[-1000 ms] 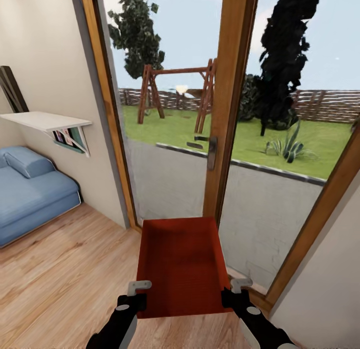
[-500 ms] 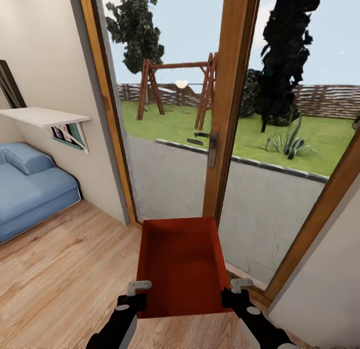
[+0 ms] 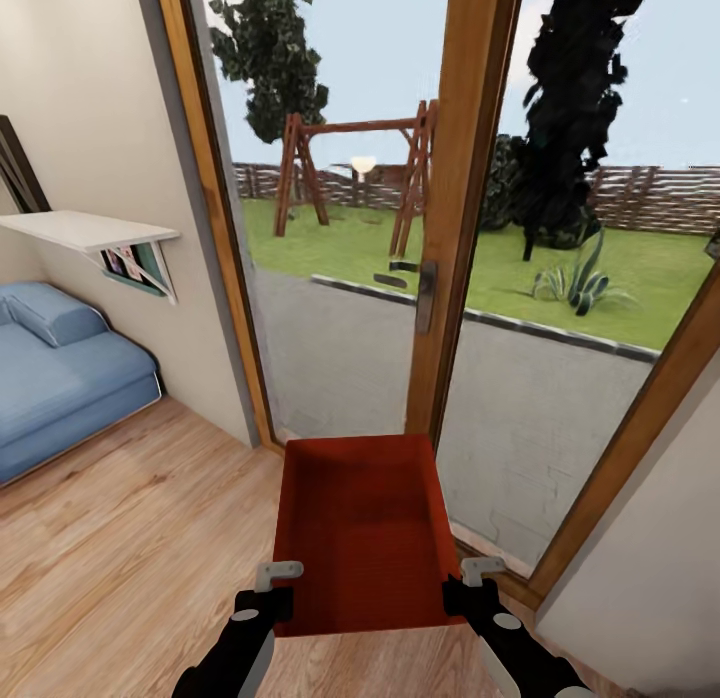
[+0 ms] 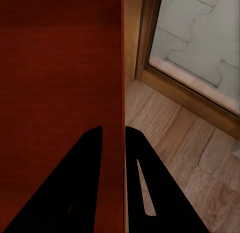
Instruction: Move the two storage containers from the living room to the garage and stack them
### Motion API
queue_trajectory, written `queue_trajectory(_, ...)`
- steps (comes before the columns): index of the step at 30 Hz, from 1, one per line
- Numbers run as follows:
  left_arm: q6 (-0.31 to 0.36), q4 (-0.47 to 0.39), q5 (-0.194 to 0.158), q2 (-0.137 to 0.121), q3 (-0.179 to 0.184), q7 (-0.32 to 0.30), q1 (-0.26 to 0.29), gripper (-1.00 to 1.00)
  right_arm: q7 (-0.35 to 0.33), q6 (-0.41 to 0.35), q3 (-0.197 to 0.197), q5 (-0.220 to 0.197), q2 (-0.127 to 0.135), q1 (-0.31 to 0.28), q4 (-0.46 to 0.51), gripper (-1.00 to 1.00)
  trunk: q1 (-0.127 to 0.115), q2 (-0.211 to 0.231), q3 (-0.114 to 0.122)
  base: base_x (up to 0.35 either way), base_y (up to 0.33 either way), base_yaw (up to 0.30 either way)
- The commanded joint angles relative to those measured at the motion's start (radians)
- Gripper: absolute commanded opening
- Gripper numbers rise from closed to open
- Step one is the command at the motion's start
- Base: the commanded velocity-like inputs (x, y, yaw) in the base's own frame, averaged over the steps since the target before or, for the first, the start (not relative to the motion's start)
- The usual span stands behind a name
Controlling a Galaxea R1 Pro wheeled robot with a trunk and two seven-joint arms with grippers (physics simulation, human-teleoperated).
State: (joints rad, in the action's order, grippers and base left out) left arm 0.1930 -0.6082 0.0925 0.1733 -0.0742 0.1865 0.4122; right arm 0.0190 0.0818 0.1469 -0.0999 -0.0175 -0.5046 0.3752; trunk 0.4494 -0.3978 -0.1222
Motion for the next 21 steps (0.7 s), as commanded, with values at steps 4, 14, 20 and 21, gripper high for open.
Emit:
queue_trajectory(4,0.006,-0.004,0.018,0.001,0.003,0.002,0.001,-1.00,0.003,0.004,0.003,-0.014,0.007,-0.002,-0.004,-1.00,0.001,-0.002,0.002,0.000,0.000,0.000)
queue_trajectory(14,0.008,-0.004,0.018,0.001,0.003,0.001,0.001,-1.00,0.003,0.004,0.003,-0.014,0.007,-0.002,-0.004,-1.00,0.001,-0.002,0.005,0.000,0.000,0.000)
queue_trajectory(20,0.008,-0.004,0.018,0.001,0.003,0.001,0.000,-1.00,0.002,0.004,0.003,-0.014,0.007,-0.002,-0.004,-1.00,0.001,-0.002,0.006,0.000,0.000,0.000)
queue_trajectory(21,0.008,-0.004,0.018,0.001,0.003,0.001,0.000,-1.00,0.002,0.004,0.003,-0.014,0.007,-0.002,-0.004,-1.00,0.001,-0.002,0.006,0.000,0.000,0.000)
